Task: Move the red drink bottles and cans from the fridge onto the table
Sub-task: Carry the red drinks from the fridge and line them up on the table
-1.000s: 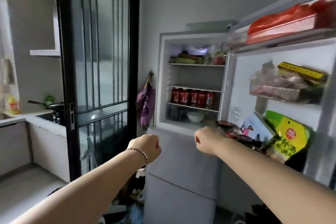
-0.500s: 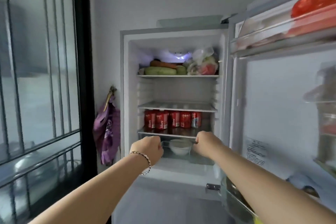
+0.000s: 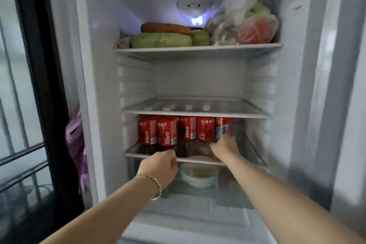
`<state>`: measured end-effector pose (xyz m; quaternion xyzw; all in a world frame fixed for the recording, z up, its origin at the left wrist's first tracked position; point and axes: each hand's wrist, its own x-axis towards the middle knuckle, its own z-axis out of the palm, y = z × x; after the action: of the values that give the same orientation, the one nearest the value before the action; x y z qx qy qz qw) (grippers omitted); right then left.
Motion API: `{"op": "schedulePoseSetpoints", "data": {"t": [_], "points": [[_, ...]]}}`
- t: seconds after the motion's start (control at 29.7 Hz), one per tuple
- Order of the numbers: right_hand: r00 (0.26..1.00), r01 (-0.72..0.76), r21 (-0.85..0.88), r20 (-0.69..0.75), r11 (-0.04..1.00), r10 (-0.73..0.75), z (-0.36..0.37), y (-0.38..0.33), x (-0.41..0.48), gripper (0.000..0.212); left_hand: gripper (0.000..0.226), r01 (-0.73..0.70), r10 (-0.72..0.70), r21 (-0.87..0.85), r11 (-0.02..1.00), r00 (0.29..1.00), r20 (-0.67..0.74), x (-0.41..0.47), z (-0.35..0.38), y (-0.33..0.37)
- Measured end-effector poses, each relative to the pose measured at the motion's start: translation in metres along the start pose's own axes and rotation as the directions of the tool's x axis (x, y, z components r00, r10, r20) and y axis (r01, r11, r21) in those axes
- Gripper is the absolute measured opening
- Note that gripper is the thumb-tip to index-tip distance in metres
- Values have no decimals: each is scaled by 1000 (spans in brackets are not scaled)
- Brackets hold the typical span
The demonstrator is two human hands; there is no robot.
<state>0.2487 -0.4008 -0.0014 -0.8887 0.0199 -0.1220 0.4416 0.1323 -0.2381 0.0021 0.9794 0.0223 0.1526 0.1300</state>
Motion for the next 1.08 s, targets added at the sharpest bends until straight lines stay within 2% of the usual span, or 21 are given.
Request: {"op": "schedulePoseSetpoints", "data": {"t": [0.1, 0.17, 0.24, 0.27, 0.4, 0.54, 0.57, 0.67, 0.71, 0.81, 0.91, 0.98, 1.08], "points": [[994, -58, 36, -91, 998, 61, 15, 8, 57, 83, 17, -20, 18, -52, 998, 999, -32, 37, 12, -11], [994, -49, 62, -94, 997, 55, 26, 12, 81, 104, 16, -40, 36, -76, 996, 998, -47, 56, 18, -18], [992, -56, 149, -100, 987, 71, 36, 15, 96, 113, 15, -54, 50, -97, 994, 998, -48, 72, 23, -24], [988, -67, 206, -121, 976, 93, 40, 18, 103, 112, 15, -61, 55, -115, 991, 997, -53, 79, 26, -26], [959, -99, 360, -215, 928, 186, 35, 23, 112, 80, 16, -74, 63, -179, 981, 996, -64, 94, 35, -26], [954, -170, 188, -214, 967, 209, 29, 22, 102, 88, 14, -142, 136, -211, 967, 990, -44, 97, 44, -21], [946, -201, 201, -212, 959, 243, 31, 21, 97, 87, 13, -166, 157, -234, 958, 986, -53, 96, 44, -21], [936, -224, 405, -165, 886, 312, 37, 13, 71, 77, 12, -243, 231, -282, 928, 970, -74, 92, 42, -23], [940, -204, 445, -161, 872, 302, 39, 12, 59, 72, 13, -267, 254, -303, 915, 964, -83, 91, 41, -23], [958, -108, 421, -198, 901, 207, 42, 9, 19, 63, 22, -324, 294, -398, 858, 946, -137, 89, 34, -21], [964, -8, 374, -245, 928, 107, 42, 4, -13, 67, 51, -341, 255, -573, 746, 940, -228, 85, 25, -15], [969, 38, 345, -243, 938, 51, 43, 0, -27, 72, 73, -338, 252, -673, 658, 941, -226, 82, 20, -9], [971, 149, 255, -222, 955, -92, 57, -4, -43, 71, 86, -344, 311, -667, 660, 934, -174, 83, 14, 2]]}}
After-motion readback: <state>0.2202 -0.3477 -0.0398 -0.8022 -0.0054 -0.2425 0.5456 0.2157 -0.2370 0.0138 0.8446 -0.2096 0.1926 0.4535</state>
